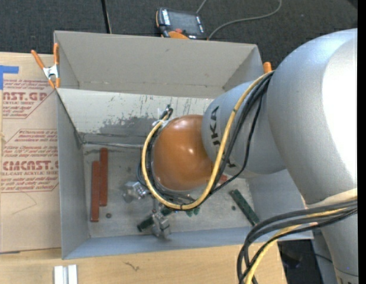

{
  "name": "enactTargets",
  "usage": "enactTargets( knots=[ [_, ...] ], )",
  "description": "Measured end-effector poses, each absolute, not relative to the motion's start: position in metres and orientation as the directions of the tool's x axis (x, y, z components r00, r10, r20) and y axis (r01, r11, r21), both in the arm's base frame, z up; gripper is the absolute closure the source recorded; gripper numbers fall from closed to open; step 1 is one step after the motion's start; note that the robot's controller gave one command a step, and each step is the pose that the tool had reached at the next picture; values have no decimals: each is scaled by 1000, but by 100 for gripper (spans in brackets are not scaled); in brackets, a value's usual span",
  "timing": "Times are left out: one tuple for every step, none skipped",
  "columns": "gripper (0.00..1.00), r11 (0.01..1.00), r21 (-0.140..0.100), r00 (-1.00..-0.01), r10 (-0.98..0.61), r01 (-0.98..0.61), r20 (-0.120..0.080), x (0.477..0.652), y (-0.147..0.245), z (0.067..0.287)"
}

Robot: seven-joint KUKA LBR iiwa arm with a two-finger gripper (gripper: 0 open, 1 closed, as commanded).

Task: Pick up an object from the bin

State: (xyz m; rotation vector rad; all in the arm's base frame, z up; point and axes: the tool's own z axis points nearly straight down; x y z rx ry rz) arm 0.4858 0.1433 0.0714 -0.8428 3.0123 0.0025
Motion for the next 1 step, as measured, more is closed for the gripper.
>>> enactTargets(
  knots=[
    [100, 856, 2, -856, -517, -517, -1, 482, 142, 70]
  ],
)
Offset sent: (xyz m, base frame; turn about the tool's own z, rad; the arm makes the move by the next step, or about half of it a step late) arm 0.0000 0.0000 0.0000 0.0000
